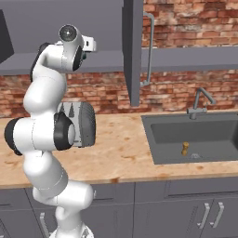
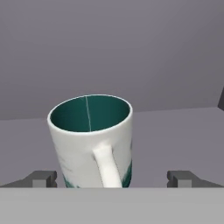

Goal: Open the cabinet directly in front. Then move the wine and the mug to the dining counter with the candle on it.

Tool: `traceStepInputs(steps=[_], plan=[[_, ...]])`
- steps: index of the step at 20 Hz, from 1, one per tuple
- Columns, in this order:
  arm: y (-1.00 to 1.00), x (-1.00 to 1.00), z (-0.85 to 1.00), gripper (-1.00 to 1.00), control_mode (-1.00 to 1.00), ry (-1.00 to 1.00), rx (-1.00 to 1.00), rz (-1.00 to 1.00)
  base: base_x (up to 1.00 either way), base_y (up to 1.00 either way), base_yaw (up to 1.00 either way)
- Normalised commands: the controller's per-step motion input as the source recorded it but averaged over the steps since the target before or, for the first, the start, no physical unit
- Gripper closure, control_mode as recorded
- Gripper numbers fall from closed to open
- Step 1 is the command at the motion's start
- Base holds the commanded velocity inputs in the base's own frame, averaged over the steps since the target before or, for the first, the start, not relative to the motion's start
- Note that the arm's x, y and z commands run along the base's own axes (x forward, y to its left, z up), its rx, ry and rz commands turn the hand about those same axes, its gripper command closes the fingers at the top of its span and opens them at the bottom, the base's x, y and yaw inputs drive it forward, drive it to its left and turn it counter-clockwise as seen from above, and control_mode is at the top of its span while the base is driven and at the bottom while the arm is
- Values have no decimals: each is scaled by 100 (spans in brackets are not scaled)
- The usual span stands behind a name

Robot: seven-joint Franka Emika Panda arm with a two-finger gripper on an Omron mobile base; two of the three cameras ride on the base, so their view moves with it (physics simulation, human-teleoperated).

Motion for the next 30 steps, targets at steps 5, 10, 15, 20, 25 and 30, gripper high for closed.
traceStepInputs(steps=[5, 10, 15, 20, 25, 30], plan=[[0, 0, 0, 100, -100, 0, 0, 0, 0, 0, 0], [0, 0, 0, 100, -100, 0, 0, 0, 0, 0, 0], [0, 0, 0, 100, -100, 0, 0, 0, 0, 0, 0], [0, -17, 0, 100, -100, -1, 0, 0, 0, 0, 0], [0, -82, 0, 100, -100, -9, 0, 1, 0, 0, 0], [0, -100, 0, 100, -100, -11, 0, 6, 0, 0, 0]])
